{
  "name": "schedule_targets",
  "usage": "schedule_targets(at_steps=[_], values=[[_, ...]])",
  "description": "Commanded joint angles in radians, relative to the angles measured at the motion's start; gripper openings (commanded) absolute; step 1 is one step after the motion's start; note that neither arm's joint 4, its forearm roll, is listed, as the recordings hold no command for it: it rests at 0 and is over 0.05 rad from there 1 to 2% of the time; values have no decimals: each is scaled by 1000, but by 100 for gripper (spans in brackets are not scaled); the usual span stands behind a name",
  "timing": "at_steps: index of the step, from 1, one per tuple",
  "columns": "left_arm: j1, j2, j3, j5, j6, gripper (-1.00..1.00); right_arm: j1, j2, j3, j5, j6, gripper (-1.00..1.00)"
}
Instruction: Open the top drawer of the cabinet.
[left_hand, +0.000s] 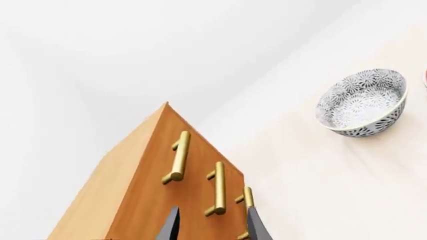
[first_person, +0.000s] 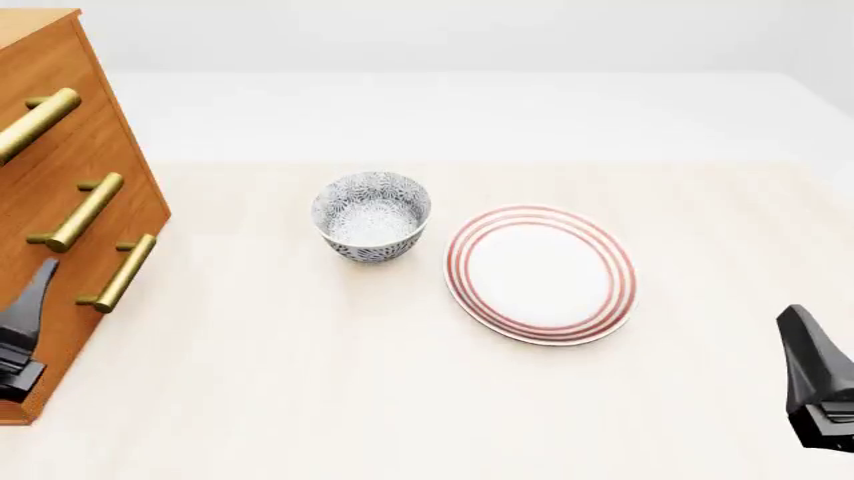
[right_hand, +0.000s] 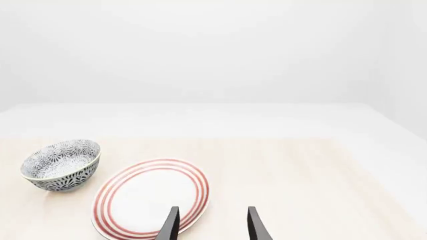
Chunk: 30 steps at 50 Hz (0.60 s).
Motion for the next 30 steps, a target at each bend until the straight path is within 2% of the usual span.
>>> schedule_targets(at_steps=[1,5,8,9,10,11,16,17,20,25,30], values=[[-36,109,-48,-66,158,100,0,1,0,0,0,100],[-48,153,-58,-95,217,100,0,1,0,-1,0,100],[-49,172,-70,-102,236,100,0,1,0,-1,0,100],[-48,189,-66,-117,270,100,0,1,0,-1,0,100],[-48,190,-66,-117,270,100,0,1,0,-1,0,100],[-36,211,-48,-147,322,100,0,1,0,-1,0,100],[-48,261,-50,-180,371,100,0,1,0,-1,0,100],[-42,272,-42,-198,404,100,0,1,-1,0,0,100],[-34,302,-30,-231,444,100,0,0,-1,1,1,100],[-20,339,-14,-281,505,100,0,0,-1,1,0,100],[-16,362,-21,-302,534,100,0,-1,-1,1,0,100]])
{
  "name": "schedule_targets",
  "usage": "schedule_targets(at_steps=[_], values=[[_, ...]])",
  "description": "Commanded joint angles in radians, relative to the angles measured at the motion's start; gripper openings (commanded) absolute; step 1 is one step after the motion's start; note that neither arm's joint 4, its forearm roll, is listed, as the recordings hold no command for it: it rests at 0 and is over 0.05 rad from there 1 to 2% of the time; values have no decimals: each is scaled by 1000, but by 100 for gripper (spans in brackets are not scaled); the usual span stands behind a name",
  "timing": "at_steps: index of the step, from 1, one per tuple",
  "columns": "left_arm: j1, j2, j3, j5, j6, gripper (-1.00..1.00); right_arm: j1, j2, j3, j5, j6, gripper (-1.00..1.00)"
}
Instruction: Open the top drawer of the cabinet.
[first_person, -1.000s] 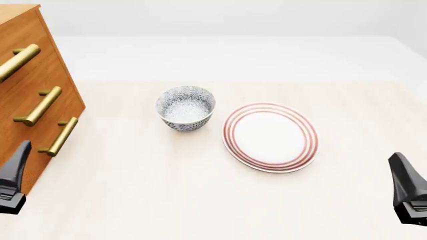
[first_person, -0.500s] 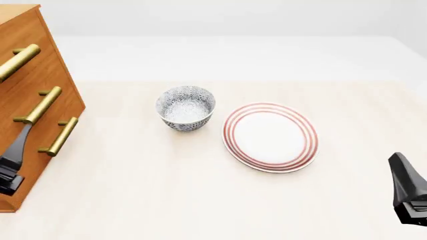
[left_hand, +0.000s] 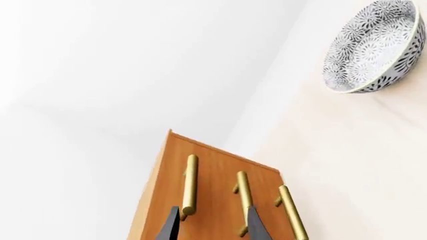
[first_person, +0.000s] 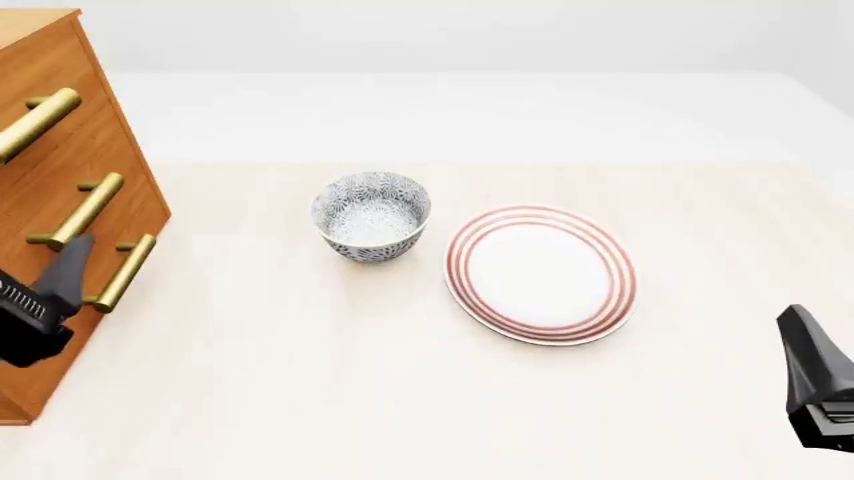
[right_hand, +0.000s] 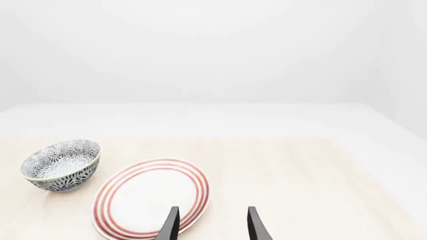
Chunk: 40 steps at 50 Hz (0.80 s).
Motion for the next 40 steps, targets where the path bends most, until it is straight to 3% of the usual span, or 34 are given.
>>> schedule_targets(at_steps=[1,15,31,40], values=[[17,89,8,-91,127,100,0,-1,0,1,0,100],[77,169,14,-187,237,100,0,0,0,0,0,100],[121,257,6,-278,276,100,-1,-2,0,2,0,100],[170,343,22,-382,320,100,-1,-2,0,2,0,100]])
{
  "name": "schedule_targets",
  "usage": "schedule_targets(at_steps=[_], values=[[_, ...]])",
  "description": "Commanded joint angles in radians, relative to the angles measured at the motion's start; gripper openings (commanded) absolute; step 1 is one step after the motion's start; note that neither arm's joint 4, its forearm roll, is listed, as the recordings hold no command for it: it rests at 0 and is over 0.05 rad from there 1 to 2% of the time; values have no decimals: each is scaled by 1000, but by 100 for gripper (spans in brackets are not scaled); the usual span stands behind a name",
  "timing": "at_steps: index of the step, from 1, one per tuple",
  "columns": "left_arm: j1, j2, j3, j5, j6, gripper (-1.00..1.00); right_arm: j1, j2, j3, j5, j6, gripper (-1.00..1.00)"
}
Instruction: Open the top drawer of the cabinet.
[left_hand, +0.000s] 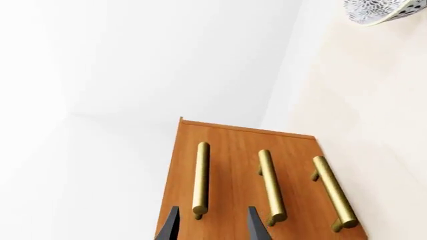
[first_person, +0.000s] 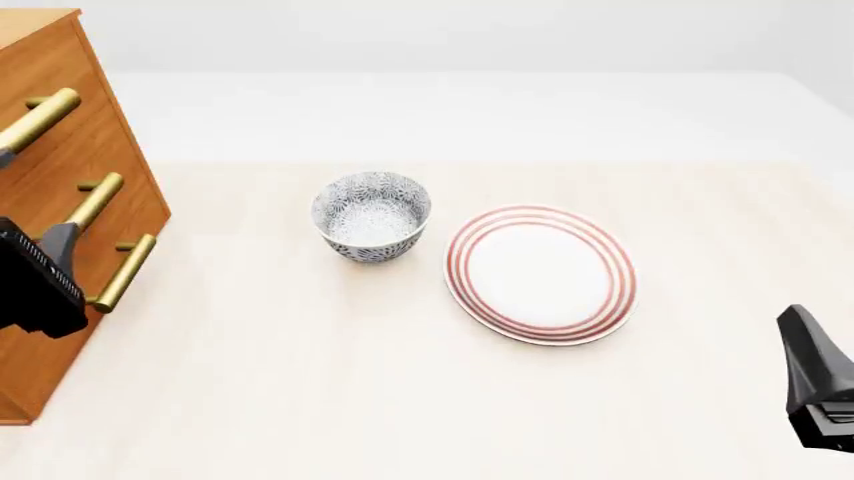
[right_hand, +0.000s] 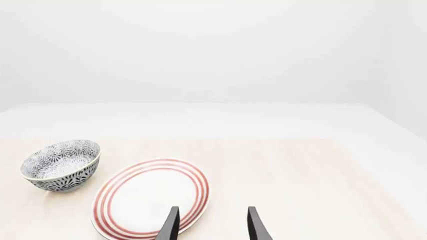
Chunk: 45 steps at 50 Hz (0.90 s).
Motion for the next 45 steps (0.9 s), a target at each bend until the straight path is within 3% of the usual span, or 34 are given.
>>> schedule_targets(at_steps=[1,10,28,31,45], values=[[48,81,-2,-90,37,100,0,0,0,0,0,100],[66,126,-27,-116,37,100,0,2,0,-2,0,100],[91,123,-101,-53,42,100,0,3,0,-3,0,100],[110,144,-96,-93,57,100,0,3,0,-3,0,100],[97,228,-181,-78,29,100,-1,2,1,-2,0,100]])
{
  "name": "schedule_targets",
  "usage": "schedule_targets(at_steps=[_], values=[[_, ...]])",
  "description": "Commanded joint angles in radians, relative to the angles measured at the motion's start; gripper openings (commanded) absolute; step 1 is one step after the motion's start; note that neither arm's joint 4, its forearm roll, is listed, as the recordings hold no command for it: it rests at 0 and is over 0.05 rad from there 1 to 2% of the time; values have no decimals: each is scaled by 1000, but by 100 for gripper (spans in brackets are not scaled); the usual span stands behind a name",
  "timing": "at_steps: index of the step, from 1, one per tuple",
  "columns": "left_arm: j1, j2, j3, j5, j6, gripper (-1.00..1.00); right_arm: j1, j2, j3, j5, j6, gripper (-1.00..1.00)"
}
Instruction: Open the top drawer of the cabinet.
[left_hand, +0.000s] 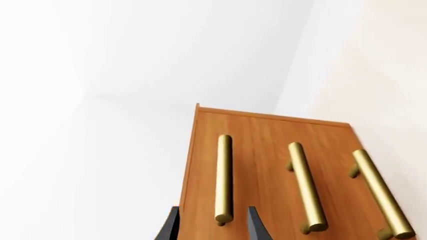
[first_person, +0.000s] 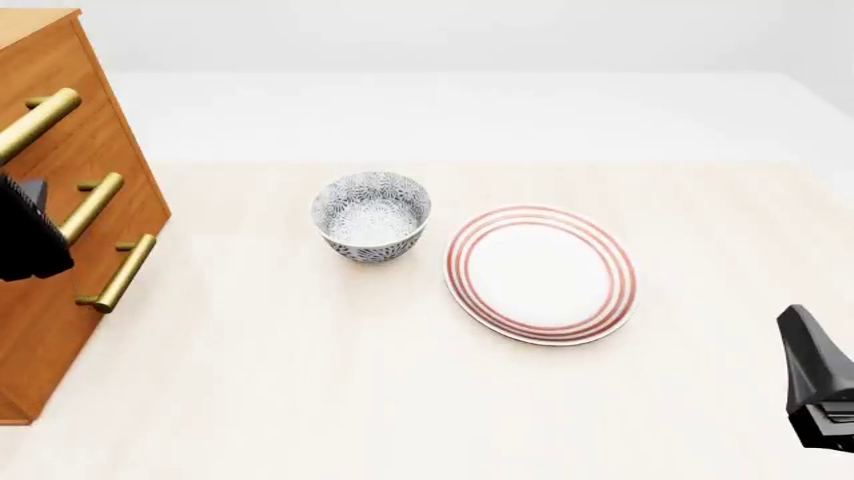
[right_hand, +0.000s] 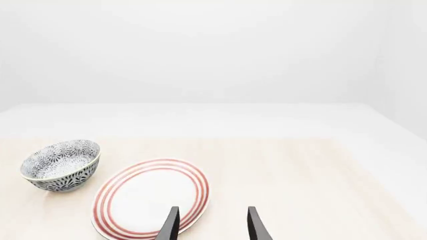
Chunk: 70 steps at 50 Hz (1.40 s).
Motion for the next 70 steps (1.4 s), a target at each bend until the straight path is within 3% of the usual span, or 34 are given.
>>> schedule_targets(at_steps=[1,2,32,33,70], values=[[2,70,-55,-8,-8,100,0,-1,0,1,0,100],[57,254,-105,-109,-24,100,0,-1,0,0,0,100],[112,320,-89,-173,-47,100,0,-1,0,1,0,100],[113,319,-85,-179,-46,-100,0,-1,0,1,0,100],[41,259,-7,-183,-8,-100,0,-1,0,1,0,100]])
